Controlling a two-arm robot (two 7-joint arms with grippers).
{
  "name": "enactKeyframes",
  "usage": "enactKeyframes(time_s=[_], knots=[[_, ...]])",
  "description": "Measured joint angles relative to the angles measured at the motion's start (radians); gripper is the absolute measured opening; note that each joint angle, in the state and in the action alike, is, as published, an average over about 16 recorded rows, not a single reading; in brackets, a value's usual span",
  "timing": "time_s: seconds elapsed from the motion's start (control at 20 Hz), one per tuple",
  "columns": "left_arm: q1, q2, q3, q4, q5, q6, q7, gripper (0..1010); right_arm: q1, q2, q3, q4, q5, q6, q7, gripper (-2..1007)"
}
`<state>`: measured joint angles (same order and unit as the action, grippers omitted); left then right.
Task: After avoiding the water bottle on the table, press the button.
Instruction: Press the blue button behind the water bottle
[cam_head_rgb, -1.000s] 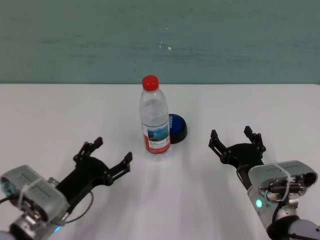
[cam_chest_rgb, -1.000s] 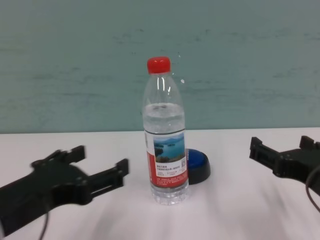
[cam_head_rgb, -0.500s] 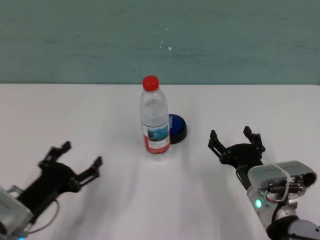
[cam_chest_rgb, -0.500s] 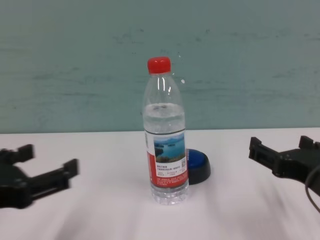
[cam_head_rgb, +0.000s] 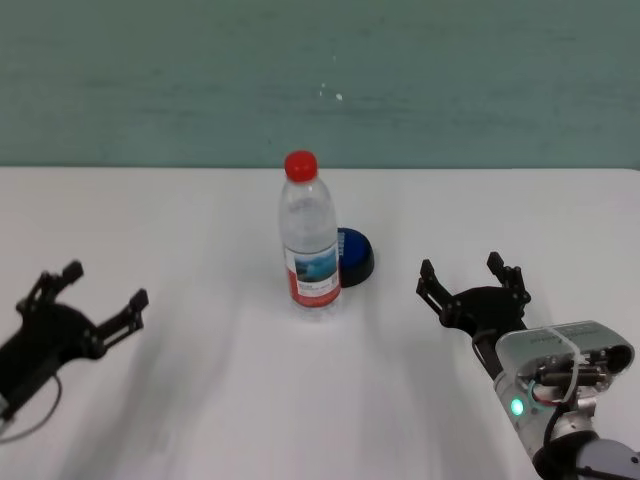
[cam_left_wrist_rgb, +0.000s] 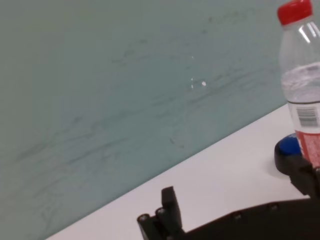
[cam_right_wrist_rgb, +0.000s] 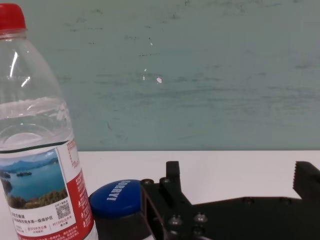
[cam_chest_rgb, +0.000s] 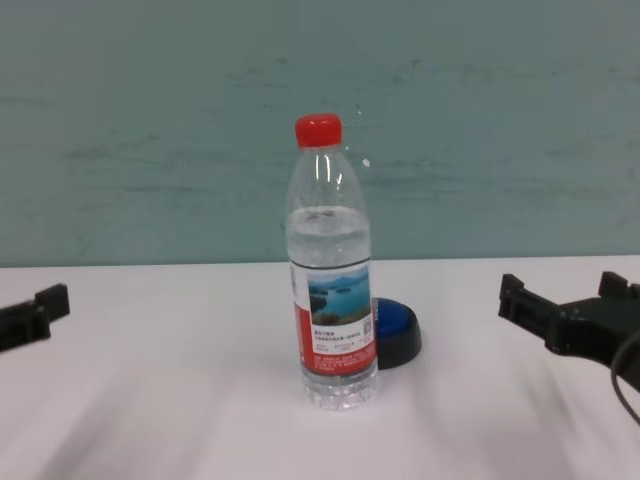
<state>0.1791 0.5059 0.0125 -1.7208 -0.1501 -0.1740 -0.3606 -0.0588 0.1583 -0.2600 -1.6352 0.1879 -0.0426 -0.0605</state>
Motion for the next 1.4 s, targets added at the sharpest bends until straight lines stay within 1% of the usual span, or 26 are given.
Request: enactKeyframes(time_s=[0.15, 0.3, 0.5, 0.75, 0.9, 1.05, 1.25, 1.4], knots=[[-0.046, 0.008, 0.004, 0.027, -0.002, 0.007, -0.017, 1000, 0.0, 0.0, 0.0, 0.0, 0.0, 0.0, 0.0, 1003], [-0.109, 0.013, 0.024, 0.063, -0.001, 0.014, -0.038, 1000, 0.0, 0.0, 0.0, 0.0, 0.0, 0.0, 0.0, 1003], [-0.203, 0.014, 0.064, 0.119, 0.001, 0.02, -0.065, 1000, 0.0, 0.0, 0.0, 0.0, 0.0, 0.0, 0.0, 1003], [-0.328, 0.004, 0.123, 0.208, 0.005, 0.015, -0.096, 1000, 0.0, 0.0, 0.0, 0.0, 0.0, 0.0, 0.0, 1003], [-0.403, -0.007, 0.157, 0.275, 0.007, 0.004, -0.112, 1000, 0.0, 0.0, 0.0, 0.0, 0.0, 0.0, 0.0, 1003], [-0.476, -0.022, 0.189, 0.349, 0.011, -0.014, -0.126, 1000, 0.0, 0.0, 0.0, 0.0, 0.0, 0.0, 0.0, 1003], [-0.568, -0.046, 0.229, 0.451, 0.019, -0.045, -0.143, 1000, 0.0, 0.0, 0.0, 0.0, 0.0, 0.0, 0.0, 1003], [-0.626, -0.066, 0.256, 0.518, 0.025, -0.069, -0.151, 1000, 0.0, 0.0, 0.0, 0.0, 0.0, 0.0, 0.0, 1003]])
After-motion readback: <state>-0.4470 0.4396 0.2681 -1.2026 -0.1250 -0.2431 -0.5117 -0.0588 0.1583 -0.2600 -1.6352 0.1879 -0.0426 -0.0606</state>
